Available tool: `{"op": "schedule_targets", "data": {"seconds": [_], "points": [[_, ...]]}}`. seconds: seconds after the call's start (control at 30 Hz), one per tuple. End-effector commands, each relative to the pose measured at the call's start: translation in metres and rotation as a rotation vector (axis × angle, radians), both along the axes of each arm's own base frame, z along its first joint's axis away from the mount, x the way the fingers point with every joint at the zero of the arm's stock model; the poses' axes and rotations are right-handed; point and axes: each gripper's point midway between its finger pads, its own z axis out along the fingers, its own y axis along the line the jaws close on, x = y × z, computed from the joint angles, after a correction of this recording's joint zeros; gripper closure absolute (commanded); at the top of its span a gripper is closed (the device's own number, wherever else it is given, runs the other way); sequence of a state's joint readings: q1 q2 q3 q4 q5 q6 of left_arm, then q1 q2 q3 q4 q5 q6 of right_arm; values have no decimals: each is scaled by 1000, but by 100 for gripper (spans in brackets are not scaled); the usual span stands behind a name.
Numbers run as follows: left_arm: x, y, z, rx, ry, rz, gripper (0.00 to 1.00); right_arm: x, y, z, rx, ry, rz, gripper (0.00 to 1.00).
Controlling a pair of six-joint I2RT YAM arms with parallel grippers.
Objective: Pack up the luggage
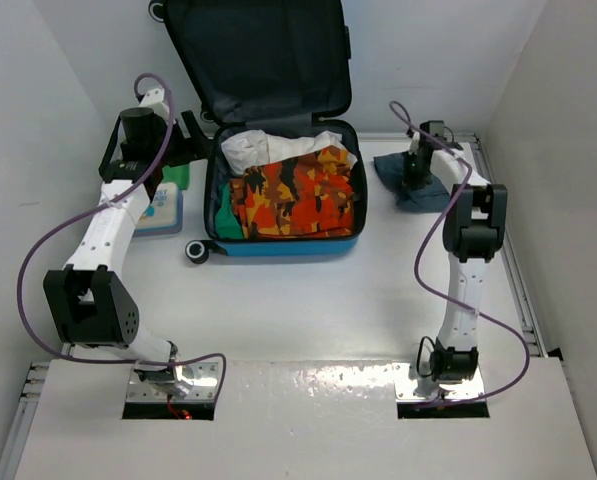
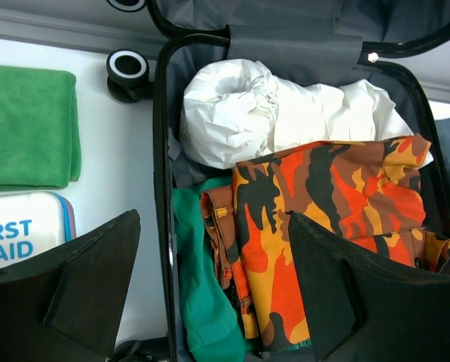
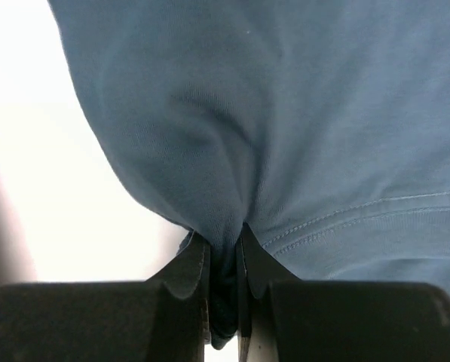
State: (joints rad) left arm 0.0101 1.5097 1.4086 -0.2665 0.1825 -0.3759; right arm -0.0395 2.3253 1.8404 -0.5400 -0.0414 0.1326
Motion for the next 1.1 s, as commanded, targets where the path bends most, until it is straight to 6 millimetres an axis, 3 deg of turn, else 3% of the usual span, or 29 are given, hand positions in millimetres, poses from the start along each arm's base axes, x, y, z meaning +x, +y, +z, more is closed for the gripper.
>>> {"op": "schedule_targets", "data": {"seconds": [0.0,0.13,0.3,0.37,0.4,0.43,0.53,0.77,0.97,1.07], "points": [[-2,4,-6,-19,15,3,17,30,25,123,291,-207,7,100],[-6,11,-12,-23,28,13,17,51,47,205,451,-387,13,100],[-8,14,-21,-27,48,14,17,59,93,259,599,-506,54,100],[-9,18,-17,-27,39,25,17,54,131,267,645,-502,111,100],[-10,24,-21,-28,48,37,17,49,139,270,658,-497,117,100],[-10,24,-21,-28,48,37,17,41,163,272,671,-486,150,100],[-12,32,-21,-32,47,49,17,24,197,275,715,-465,180,100],[-19,40,-26,-41,56,59,17,-25,253,279,767,-377,233,100],[-22,41,-34,-50,73,52,17,-41,286,285,783,-345,284,100],[-24,41,-34,-50,73,52,17,-48,315,275,788,-314,317,100]]}}
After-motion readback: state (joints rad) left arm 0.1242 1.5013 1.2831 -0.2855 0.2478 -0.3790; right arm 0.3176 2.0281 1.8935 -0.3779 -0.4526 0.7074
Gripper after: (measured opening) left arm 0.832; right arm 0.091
